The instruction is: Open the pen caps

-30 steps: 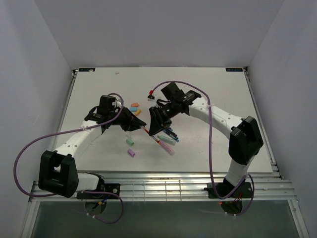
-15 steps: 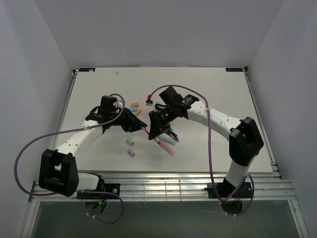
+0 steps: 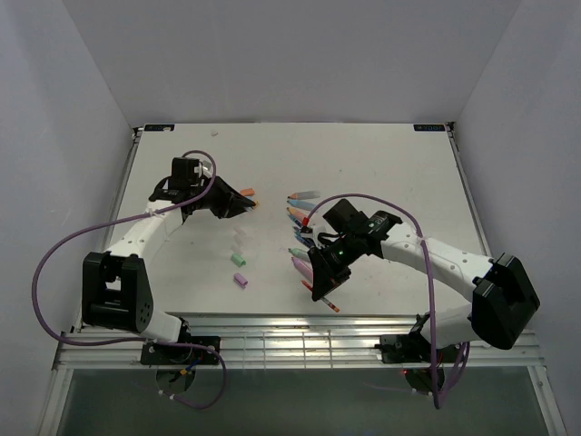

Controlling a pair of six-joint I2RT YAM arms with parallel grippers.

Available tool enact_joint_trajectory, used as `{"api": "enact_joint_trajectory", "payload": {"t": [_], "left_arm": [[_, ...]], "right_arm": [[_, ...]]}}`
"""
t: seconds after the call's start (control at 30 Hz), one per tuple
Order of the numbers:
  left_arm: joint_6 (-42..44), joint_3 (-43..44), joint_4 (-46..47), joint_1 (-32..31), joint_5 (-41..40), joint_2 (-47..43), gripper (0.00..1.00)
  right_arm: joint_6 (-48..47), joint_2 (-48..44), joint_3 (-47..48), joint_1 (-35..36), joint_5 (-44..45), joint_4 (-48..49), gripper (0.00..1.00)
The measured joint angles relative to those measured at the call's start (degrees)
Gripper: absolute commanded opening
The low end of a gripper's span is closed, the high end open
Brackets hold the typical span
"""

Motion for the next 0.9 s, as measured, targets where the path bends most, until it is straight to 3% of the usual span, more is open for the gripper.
{"api": "enact_joint_trajectory", "payload": {"t": [0.17, 0.33, 0.5, 0.67, 0.9], "left_arm": [[1.8, -4.9, -0.7, 0.0, 0.0, -3.5, 0.00], [1.8, -17.7, -6.6, -0.1, -1.1, -16.5, 0.00], [0.3, -24.8, -13.7, -0.2, -2.2, -27.8, 0.00], [-0.5, -28.1, -19.2, -0.2, -3.8, -28.5, 0.00], [1.0, -28.8, -22.1, -0.2, -6.6, -19.5, 0.00]], "right_arm": [[-0.8, 5.8, 3.4, 0.0, 3.6, -0.2, 0.08], [-3.4, 14.8, 10.3, 0.0, 7.4, 0.3, 0.08], [-6.9, 21.0, 13.5, 0.0, 10.0, 0.3, 0.08], [-9.3, 24.6, 14.2, 0.0, 11.0, 0.2, 0.08], [-11.0, 26.2, 14.7, 0.0, 11.4, 0.5, 0.08]]}}
